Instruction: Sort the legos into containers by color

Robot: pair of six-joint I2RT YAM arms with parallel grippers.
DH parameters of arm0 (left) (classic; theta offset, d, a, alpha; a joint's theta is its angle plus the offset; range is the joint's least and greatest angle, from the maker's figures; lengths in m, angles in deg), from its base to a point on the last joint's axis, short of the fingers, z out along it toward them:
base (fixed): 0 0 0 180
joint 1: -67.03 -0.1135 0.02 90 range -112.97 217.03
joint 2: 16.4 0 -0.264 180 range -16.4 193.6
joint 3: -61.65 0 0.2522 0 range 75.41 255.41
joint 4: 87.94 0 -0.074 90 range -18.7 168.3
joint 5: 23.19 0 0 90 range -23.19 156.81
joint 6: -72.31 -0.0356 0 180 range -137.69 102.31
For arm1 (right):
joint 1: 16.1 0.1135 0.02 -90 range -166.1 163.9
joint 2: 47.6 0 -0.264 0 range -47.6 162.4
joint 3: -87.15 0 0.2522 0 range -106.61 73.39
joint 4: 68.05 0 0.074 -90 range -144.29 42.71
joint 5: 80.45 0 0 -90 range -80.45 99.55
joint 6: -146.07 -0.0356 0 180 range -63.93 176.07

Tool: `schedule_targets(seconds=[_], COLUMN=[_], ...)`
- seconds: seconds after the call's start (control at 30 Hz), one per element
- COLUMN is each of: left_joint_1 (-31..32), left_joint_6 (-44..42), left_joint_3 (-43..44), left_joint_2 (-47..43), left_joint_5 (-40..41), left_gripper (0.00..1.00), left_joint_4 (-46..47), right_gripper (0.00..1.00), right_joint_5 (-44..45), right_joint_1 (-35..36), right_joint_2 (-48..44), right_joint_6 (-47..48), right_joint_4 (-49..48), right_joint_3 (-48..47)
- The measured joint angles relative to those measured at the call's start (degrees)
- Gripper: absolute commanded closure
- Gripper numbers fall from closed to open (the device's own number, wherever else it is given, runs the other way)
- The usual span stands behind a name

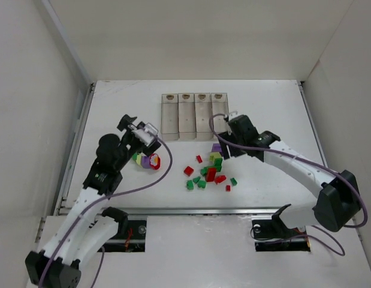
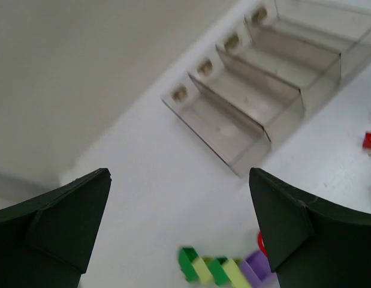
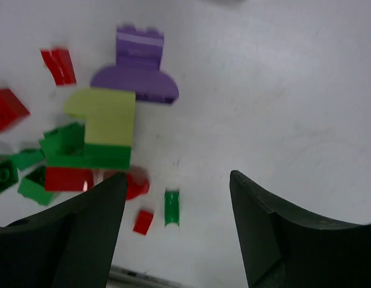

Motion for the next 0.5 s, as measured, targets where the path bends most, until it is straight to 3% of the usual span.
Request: schedule_targets(seconds=[0.13,0.27,0.5], left_joint_1=[0.5,0.6,0.6], left_joint_6=[5.8,12.5,20.8], left_joint_3=[1.5,2.8,5.1], left_joint_2=[7.7,9.4,9.5], left_joint_5=[5.4,9.7,14.2], left_gripper=[0.00,0.00,0.00], left_joint_4=[-6.4,-9.9,-9.2], right_gripper=[0.31,0.35,0.41], right_joint_5=[-4.3,-6.6,-7.6], right_joint_1=[-0.5,-0.9,-0.3], right_joint_2=[-1.5,-1.5,8.4], right_joint_6=[-5.9,-9.7,-14.4], right_joint_4=[5.1,6.7,9.0], right_joint_3=[6.3,6.8,6.8])
